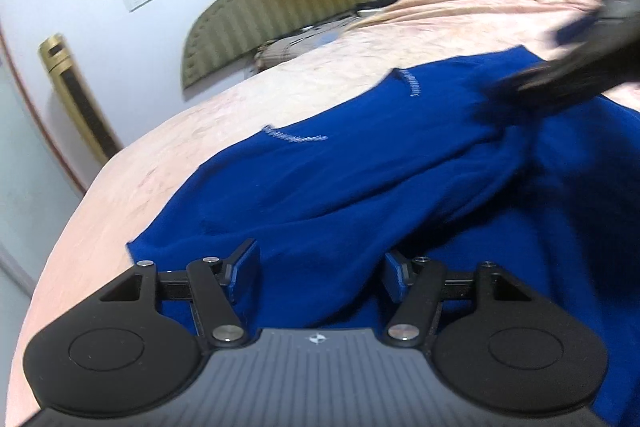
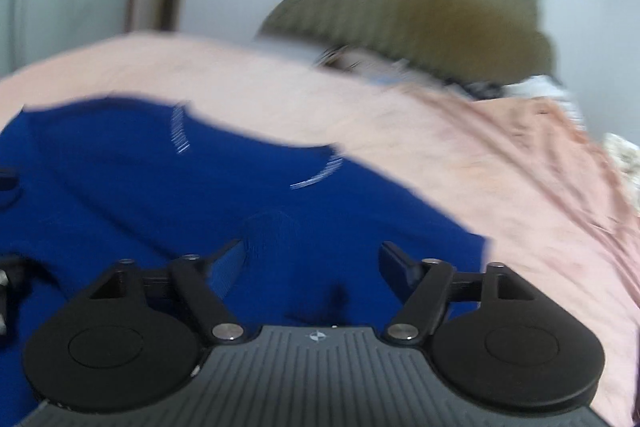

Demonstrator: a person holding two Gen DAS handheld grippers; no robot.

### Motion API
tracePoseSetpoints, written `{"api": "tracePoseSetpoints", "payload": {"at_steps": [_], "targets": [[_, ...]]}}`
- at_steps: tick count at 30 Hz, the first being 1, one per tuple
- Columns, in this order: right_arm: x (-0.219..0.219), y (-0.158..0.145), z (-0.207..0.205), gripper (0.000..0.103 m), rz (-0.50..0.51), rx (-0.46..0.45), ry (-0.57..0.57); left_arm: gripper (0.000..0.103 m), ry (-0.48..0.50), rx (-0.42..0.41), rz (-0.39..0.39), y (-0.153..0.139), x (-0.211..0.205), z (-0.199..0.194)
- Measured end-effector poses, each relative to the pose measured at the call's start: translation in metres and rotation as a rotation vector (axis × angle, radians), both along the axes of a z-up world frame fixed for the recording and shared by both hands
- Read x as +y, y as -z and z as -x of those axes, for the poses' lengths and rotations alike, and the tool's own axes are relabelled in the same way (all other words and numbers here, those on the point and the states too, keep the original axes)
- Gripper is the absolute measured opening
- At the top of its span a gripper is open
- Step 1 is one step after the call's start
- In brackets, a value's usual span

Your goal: Fold small clothes

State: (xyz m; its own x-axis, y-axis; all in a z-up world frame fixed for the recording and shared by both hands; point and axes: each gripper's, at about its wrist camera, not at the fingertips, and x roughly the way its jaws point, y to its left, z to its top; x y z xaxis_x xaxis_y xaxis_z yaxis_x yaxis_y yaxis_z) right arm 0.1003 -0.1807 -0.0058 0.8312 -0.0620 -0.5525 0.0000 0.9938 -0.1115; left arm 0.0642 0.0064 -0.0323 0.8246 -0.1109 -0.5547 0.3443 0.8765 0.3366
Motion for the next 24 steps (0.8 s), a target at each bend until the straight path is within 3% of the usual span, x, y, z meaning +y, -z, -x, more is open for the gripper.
{"api": "tracePoseSetpoints", "payload": {"at_steps": [2, 7, 10, 13, 15, 20, 24], "targets": [[-0.022, 0.000, 0.024, 0.087, -0.012, -0.018, 0.078, 0.064, -0.035, 0.006, 0.033, 0.000, 0.004, -0.004], [-0.064, 0.015, 0.065, 0.086, -0.038, 0.087, 0.167, 0.063, -0.070, 0.009, 0.113, -0.003, 0.009, -0.007], [-0.078, 0.007, 0.073, 0.085, -0.085, 0.031, 0.182, 0.063, -0.067, 0.007, 0.116, -0.004, 0.009, -0.004], [-0.074, -0.002, 0.064, 0.084, -0.135, -0.024, 0.042, 0.063, -0.075, 0.012, 0.126, -0.007, 0.011, -0.005], [-0.061, 0.001, 0.050, 0.083, -0.104, -0.025, -0.114, 0.064, -0.081, 0.012, 0.131, -0.010, 0.015, -0.005], [-0.025, 0.014, 0.035, 0.084, 0.241, -0.069, -0.377, 0.064, -0.075, -0.007, 0.069, -0.008, 0.018, -0.004], [-0.018, 0.024, 0.015, 0.080, 0.373, -0.020, -0.519, 0.064, -0.076, 0.012, 0.062, -0.006, 0.023, -0.004]]}}
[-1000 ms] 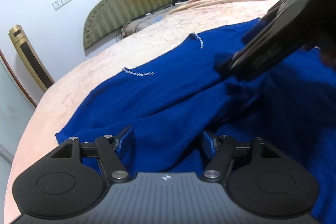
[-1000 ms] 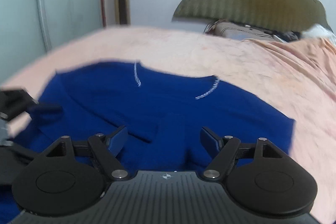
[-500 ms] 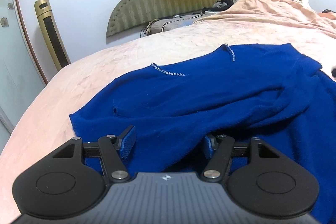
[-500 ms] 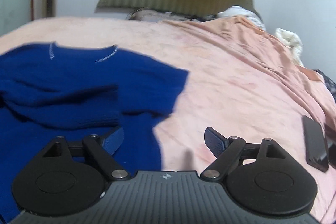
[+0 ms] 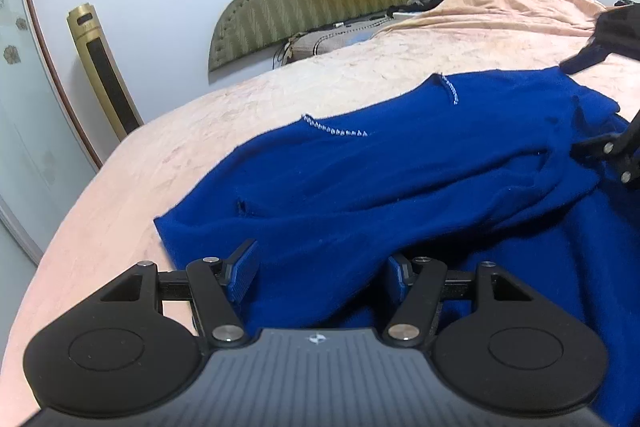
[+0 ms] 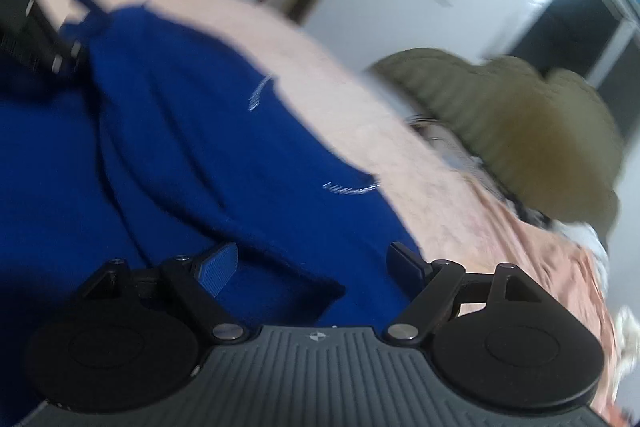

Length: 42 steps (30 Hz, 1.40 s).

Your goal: Fold small clothes

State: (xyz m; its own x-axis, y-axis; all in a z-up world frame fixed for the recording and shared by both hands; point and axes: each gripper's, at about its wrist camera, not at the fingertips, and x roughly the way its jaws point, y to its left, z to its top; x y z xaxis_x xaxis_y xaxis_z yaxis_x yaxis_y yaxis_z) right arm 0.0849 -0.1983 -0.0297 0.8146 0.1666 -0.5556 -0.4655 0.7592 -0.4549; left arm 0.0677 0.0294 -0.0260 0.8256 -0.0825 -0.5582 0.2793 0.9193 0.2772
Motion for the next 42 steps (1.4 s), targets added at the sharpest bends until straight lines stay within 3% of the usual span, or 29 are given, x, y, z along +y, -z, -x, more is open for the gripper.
{"api": "tracePoseSetpoints", "payload": {"at_steps": [2, 3, 4, 6, 7, 8, 13, 17, 19, 21, 22, 24, 25, 27, 28, 30, 32, 33, 35, 38, 42], "targets": [[0.006, 0.007, -0.006, 0.071, 0.035, 0.039, -0.064, 0.063, -0.004, 0.014, 0.003, 0.001, 0.003, 0.000], [0.008, 0.009, -0.007, 0.059, 0.041, 0.054, -0.090, 0.049, -0.006, 0.020, 0.001, 0.002, 0.004, 0.000], [0.008, 0.010, -0.006, 0.038, 0.031, 0.064, -0.108, 0.030, -0.007, 0.032, -0.002, 0.003, 0.004, 0.000], [0.011, 0.007, -0.006, 0.017, 0.015, 0.106, -0.102, 0.019, -0.017, 0.058, 0.011, 0.004, 0.007, -0.001], [0.011, 0.005, -0.005, 0.015, 0.009, 0.113, -0.100, 0.008, -0.019, 0.066, 0.020, 0.005, 0.009, -0.002], [0.014, 0.001, 0.000, 0.012, 0.007, 0.104, -0.103, 0.007, -0.018, 0.068, 0.022, 0.005, 0.009, -0.002], [0.015, -0.012, 0.014, 0.010, -0.004, -0.047, -0.023, 0.004, -0.025, 0.002, 0.045, -0.006, 0.009, 0.005], [0.016, -0.033, 0.032, 0.010, 0.030, -0.343, 0.133, 0.003, -0.012, -0.052, 0.121, -0.022, 0.014, 0.017], [0.017, -0.040, 0.051, 0.010, 0.011, -0.411, 0.161, 0.003, 0.025, -0.037, 0.080, -0.021, 0.012, 0.024], [0.019, -0.030, 0.071, 0.011, 0.059, -0.350, 0.122, 0.003, 0.067, 0.002, 0.024, -0.013, 0.010, 0.030], [0.018, -0.021, 0.078, 0.018, 0.074, -0.282, 0.097, 0.003, 0.090, 0.025, -0.004, -0.006, 0.009, 0.033], [0.010, -0.004, 0.088, 0.019, 0.064, -0.065, 0.046, 0.003, 0.118, 0.052, -0.052, 0.003, 0.008, 0.038], [0.005, 0.002, 0.095, 0.020, 0.036, -0.013, 0.047, 0.003, 0.122, 0.054, -0.074, 0.007, 0.008, 0.039], [-0.009, -0.002, 0.103, 0.026, -0.066, 0.029, 0.108, 0.004, 0.117, 0.054, -0.083, 0.010, 0.009, 0.039], [-0.020, -0.008, 0.103, 0.035, -0.176, 0.052, 0.167, 0.004, 0.111, 0.056, -0.073, 0.010, 0.010, 0.038], [-0.054, -0.020, 0.093, 0.044, -0.555, 0.150, 0.296, 0.005, 0.096, 0.056, -0.063, 0.008, 0.009, 0.035], [-0.088, -0.011, 0.085, 0.047, -0.947, 0.291, 0.389, 0.005, 0.087, 0.034, -0.083, 0.010, 0.006, 0.034], [-0.097, -0.001, 0.083, 0.047, -1.070, 0.354, 0.424, 0.005, 0.086, 0.022, -0.100, 0.012, 0.004, 0.035], [-0.102, 0.017, 0.080, 0.047, -1.205, 0.460, 0.475, 0.005, 0.090, 0.007, -0.128, 0.016, 0.000, 0.038], [-0.097, 0.033, 0.082, 0.050, -1.289, 0.545, 0.566, 0.005, 0.088, 0.000, -0.145, 0.017, 0.000, 0.037], [-0.102, 0.033, 0.111, 0.050, -1.423, 0.552, 0.685, 0.006, 0.087, -0.004, -0.124, 0.014, 0.008, 0.040]]}}
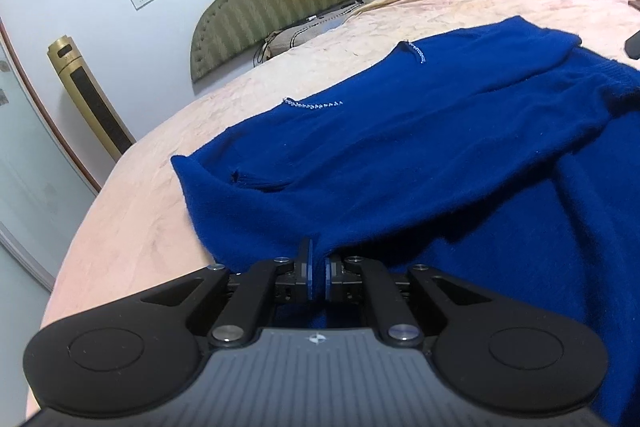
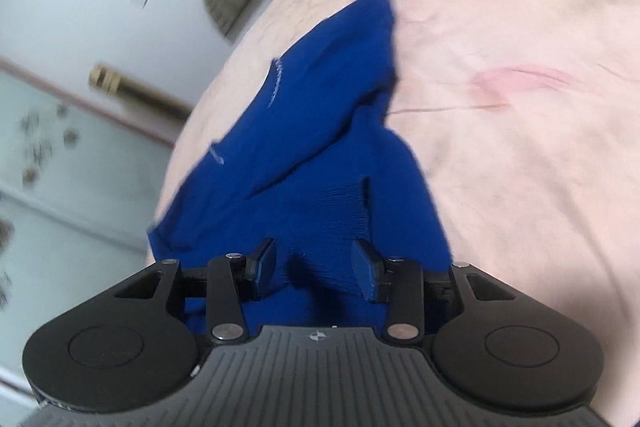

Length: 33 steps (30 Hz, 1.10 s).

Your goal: Fold small clothes

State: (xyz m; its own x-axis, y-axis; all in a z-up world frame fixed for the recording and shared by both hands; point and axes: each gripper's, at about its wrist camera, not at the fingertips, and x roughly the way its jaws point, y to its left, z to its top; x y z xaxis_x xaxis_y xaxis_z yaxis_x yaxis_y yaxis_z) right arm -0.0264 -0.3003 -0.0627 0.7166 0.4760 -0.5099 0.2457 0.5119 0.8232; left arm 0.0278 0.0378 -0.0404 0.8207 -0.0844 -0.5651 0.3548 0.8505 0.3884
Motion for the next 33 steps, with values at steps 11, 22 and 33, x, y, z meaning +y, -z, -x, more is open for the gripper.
{"api": "tracePoseSetpoints", "payload": {"at_steps": [11, 22, 33], "targets": [[0.000, 0.016, -0.006, 0.059, -0.175, 0.029, -0.010, 0.006, -0.036, 0.031, 0.059, 0.001, 0.003, -0.012], [0.010, 0.022, -0.053, 0.010, -0.106, 0.004, 0.125, 0.005, -0.094, 0.029, 0.142, -0.004, 0.016, -0.018], [0.107, -0.173, -0.182, 0.010, 0.149, -0.547, -0.321, 0.005, -0.494, -0.134, 0.397, -0.038, 0.072, -0.037]]}}
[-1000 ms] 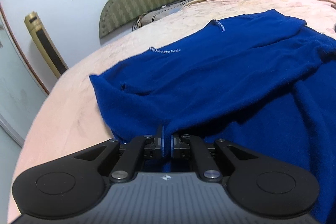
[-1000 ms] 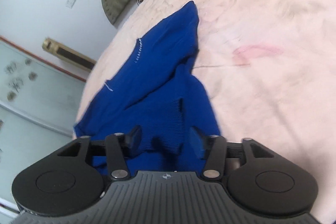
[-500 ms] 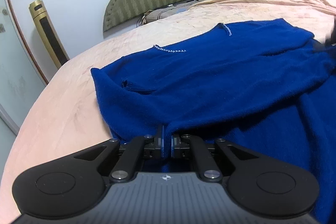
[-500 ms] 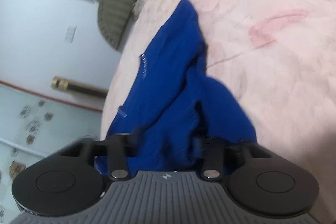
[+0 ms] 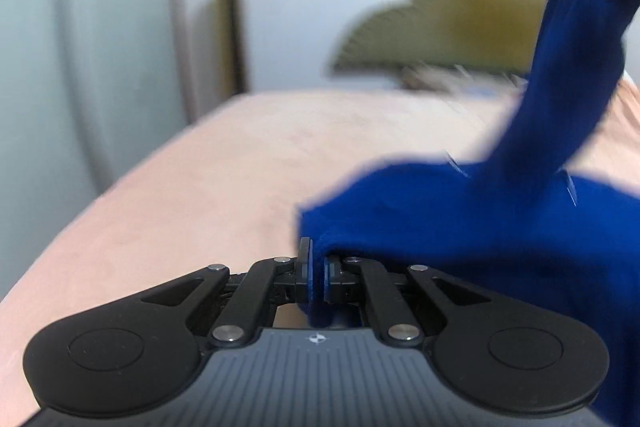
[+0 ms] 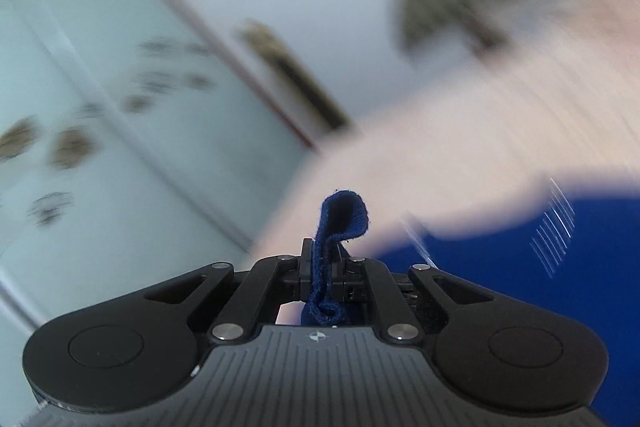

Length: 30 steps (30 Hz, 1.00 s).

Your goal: Fold small clothes

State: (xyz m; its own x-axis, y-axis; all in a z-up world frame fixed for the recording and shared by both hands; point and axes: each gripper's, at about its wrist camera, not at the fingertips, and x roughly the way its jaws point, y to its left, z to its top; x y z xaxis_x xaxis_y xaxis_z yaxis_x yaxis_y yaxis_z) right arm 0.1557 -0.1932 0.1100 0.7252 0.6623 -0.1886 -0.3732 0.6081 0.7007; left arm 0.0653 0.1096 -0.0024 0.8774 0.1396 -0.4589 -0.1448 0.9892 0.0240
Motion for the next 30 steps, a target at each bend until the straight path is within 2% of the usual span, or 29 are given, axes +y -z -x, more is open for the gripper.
{"api": "tracePoseSetpoints", "payload": {"at_steps": [2, 3, 4, 5, 7, 9, 11, 14, 16, 19, 21, 26, 29, 30], "targets": [[0.002, -0.039, 0.008, 0.009, 0.002, -0.208, -0.002, 0.005, -0.078, -0.063, 0.044, -0.010, 0.008, 0.000], [-0.001, -0.049, 0.011, 0.008, -0.001, -0.280, 0.005, 0.005, -0.095, -0.087, 0.058, -0.014, 0.009, -0.001], [-0.008, -0.054, 0.013, 0.008, 0.000, -0.315, 0.022, 0.005, -0.096, -0.091, 0.063, -0.016, 0.007, -0.003], [-0.016, -0.051, 0.012, 0.008, 0.003, -0.309, 0.039, 0.005, -0.071, -0.069, 0.055, -0.015, 0.004, -0.008], [-0.037, -0.029, 0.003, 0.008, 0.038, -0.215, 0.115, 0.005, -0.015, 0.003, 0.023, -0.007, -0.009, -0.020], [-0.058, 0.004, -0.010, 0.008, 0.134, -0.074, 0.220, 0.005, 0.051, 0.072, -0.033, 0.006, -0.028, -0.029], [-0.081, 0.043, -0.017, 0.009, 0.218, 0.096, 0.306, 0.005, 0.103, 0.093, -0.068, 0.015, -0.046, -0.031], [-0.110, 0.085, -0.016, 0.009, 0.202, 0.251, 0.345, 0.005, 0.138, 0.087, -0.090, 0.017, -0.065, -0.032], [-0.122, 0.095, -0.011, 0.009, 0.200, 0.278, 0.365, 0.005, 0.149, 0.063, -0.098, 0.012, -0.071, -0.032], [-0.137, 0.088, 0.002, 0.009, 0.143, 0.199, 0.381, 0.005, 0.166, 0.046, -0.129, 0.007, -0.076, -0.031], [-0.150, 0.096, 0.016, 0.009, 0.131, 0.166, 0.400, 0.005, 0.167, 0.066, -0.163, 0.011, -0.075, -0.035], [-0.152, 0.143, 0.003, 0.012, 0.180, 0.334, 0.366, 0.006, 0.193, 0.191, -0.184, 0.029, -0.081, -0.050], [-0.150, 0.152, 0.010, 0.021, 0.206, 0.369, 0.400, 0.007, 0.211, 0.200, -0.254, 0.031, -0.083, -0.044], [-0.151, 0.149, 0.013, 0.029, 0.209, 0.361, 0.424, 0.011, 0.215, 0.199, -0.266, 0.031, -0.082, -0.040]]}}
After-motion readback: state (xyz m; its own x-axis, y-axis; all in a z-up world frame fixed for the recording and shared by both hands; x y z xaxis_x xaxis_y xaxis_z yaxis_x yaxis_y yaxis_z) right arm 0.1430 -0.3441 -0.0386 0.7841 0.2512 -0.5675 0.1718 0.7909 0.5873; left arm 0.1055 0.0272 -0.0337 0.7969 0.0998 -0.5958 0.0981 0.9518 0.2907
